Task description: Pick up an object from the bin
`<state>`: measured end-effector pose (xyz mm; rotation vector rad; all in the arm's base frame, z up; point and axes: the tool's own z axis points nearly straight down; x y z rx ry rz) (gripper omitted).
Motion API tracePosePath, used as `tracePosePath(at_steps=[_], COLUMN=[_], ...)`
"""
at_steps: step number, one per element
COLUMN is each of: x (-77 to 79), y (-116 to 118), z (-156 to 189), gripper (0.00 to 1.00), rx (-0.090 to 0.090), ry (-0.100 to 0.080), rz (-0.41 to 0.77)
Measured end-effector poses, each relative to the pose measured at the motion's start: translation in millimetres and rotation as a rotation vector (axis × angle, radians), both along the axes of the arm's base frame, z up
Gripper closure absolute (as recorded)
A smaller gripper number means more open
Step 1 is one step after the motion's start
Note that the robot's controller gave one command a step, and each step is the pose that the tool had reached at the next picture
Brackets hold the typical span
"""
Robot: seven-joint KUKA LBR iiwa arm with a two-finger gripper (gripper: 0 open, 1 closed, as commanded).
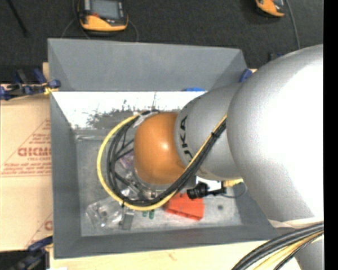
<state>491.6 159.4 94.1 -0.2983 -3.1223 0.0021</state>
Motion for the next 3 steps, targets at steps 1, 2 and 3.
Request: tracePosePath(at_steps=[1,2,3], x=[7.9,8.5,8.3], y=[21.1,20.7,17.7], z=[-25.6,-23.7,131.4], gripper=[0.00,1.00,1.00], rx=[0.001,0.003,0.003], ry=[-0.005,-0.006,-0.012], rz=[0.034,0.027,-0.023])
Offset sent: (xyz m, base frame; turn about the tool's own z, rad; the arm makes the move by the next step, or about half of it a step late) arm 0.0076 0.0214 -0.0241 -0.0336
